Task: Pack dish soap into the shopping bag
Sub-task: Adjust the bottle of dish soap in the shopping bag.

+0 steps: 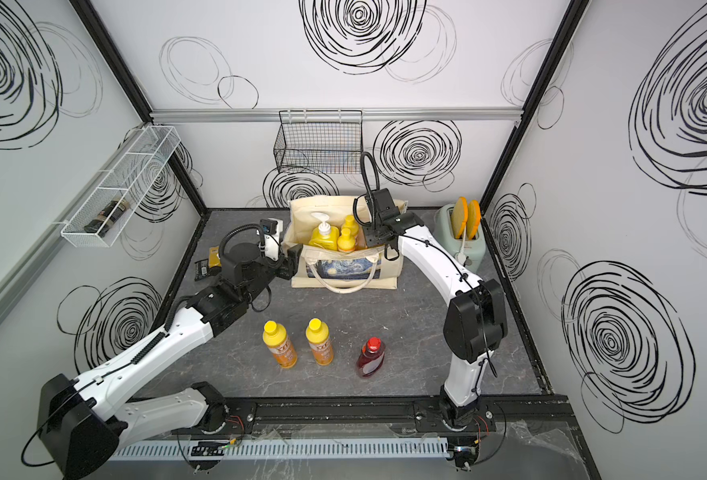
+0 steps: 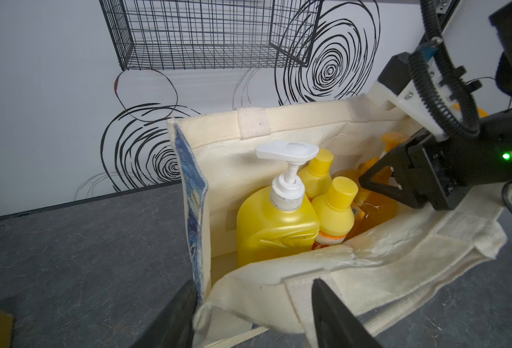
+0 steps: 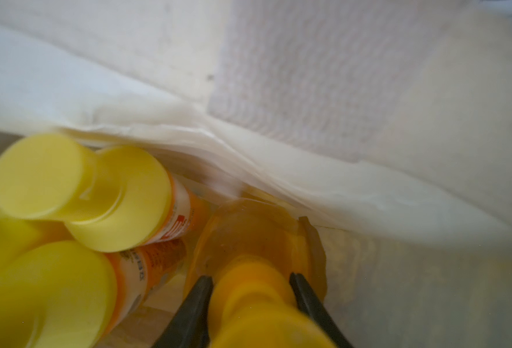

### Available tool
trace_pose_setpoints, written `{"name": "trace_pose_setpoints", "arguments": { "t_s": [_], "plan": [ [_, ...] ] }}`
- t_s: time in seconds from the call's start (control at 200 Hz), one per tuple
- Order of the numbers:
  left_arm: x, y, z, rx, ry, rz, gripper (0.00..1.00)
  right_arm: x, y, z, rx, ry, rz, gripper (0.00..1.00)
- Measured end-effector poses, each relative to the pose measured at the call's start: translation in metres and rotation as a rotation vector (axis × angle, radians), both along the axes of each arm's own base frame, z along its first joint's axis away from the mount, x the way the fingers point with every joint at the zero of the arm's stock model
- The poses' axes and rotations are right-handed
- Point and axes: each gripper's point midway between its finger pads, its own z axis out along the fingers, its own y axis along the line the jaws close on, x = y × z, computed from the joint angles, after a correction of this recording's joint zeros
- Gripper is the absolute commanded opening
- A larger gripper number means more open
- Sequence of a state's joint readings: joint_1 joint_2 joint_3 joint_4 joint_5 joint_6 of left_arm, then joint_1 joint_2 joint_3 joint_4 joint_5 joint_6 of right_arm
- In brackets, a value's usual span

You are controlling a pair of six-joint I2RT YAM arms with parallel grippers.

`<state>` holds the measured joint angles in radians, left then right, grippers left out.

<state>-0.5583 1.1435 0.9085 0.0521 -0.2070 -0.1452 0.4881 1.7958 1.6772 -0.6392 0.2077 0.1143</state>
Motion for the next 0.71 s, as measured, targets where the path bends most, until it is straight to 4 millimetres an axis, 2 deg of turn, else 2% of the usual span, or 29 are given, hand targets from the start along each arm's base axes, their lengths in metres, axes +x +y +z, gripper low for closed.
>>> {"name": "trace_pose_setpoints", "arguments": {
  "t_s": [0.12,0.195,0.445,0.705],
  "plan": [
    [0.0,0.0,0.0,0.001,0.0,0.0,0.62,0.001,0.001,0.001,0.0,0.0,0.0,0.17],
    [0.0,0.0,0.0,0.001,0.0,0.0,0.62,0.001,0.0,0.002,-0.004,0.002,0.001,0.12],
    [0.0,0.0,0.0,0.001,0.0,0.0,0.62,-0.001,-0.007,0.011,-0.022,0.027,0.0,0.06],
    [0.0,0.0,0.0,0.003,0.0,0.0,0.62,0.005,-0.019,0.051,-0.029,-0.025,-0.014,0.05]
  ]
}}
